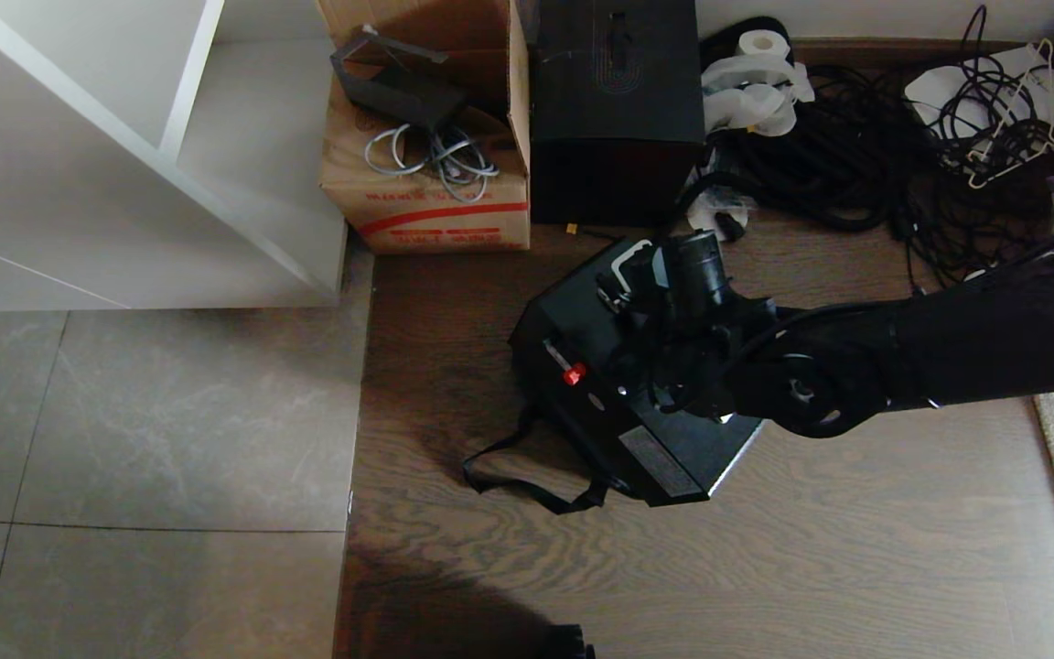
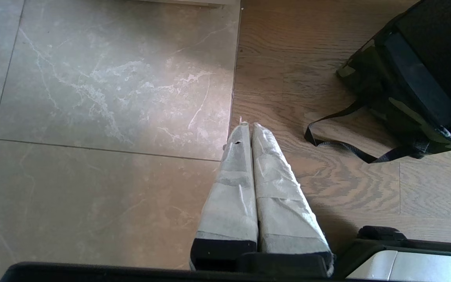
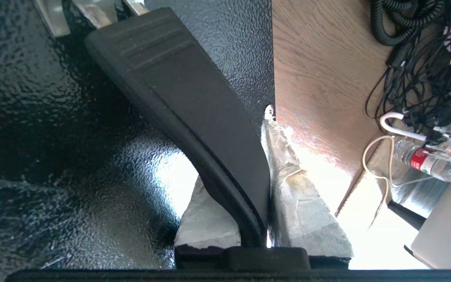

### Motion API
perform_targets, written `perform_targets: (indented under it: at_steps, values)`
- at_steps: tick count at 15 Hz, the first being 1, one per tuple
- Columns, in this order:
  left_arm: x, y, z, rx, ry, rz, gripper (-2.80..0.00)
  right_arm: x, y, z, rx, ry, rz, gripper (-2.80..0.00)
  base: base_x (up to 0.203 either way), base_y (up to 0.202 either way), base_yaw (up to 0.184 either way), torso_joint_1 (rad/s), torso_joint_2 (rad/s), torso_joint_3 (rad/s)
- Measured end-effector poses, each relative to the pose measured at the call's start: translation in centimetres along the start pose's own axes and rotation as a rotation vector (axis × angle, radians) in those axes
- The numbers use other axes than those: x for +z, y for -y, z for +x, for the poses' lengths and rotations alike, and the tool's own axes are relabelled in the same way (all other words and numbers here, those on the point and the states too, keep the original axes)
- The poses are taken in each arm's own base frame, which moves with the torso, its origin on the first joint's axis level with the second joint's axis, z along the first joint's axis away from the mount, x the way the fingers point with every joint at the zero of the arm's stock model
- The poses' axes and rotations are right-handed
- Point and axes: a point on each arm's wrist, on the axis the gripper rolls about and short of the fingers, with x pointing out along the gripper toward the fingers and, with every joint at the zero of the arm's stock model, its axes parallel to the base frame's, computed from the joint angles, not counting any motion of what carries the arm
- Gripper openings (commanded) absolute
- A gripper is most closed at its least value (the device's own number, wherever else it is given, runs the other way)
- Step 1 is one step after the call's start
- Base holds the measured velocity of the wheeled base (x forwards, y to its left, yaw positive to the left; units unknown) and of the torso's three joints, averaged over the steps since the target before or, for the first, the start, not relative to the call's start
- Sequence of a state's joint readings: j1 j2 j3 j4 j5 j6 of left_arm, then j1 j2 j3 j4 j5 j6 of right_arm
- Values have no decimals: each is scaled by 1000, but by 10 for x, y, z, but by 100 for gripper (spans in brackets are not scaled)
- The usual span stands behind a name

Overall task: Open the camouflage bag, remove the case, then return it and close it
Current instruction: Place the black box back

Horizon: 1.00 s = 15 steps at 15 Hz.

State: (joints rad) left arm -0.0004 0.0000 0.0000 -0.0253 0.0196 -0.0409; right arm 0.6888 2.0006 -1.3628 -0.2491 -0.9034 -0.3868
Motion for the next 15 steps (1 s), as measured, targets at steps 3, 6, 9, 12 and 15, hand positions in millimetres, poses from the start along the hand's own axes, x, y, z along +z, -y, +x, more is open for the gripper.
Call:
perform_targets:
  at_steps: [3, 6, 9, 12, 15]
  values:
    - [0, 0, 0, 0, 0, 0, -280, -3, 4, 8, -16, -15, 5, -280, 0, 0, 0, 0, 0, 0]
    - [0, 0, 0, -1, 0, 0, -280, -6, 8, 15, -28, -29, 4, -280, 0, 0, 0, 0, 0, 0]
    - [0, 0, 0, 0, 0, 0, -280, -3, 12, 17, -37, -24, 16, -280, 0, 0, 0, 0, 0, 0]
    - [0, 0, 0, 0, 0, 0, -280, -5, 11, 18, -37, -28, 18, -280, 0, 0, 0, 0, 0, 0]
    - [0, 0, 0, 0, 0, 0, -280, -9, 11, 18, -34, -40, 4, -280, 0, 0, 0, 0, 0, 0]
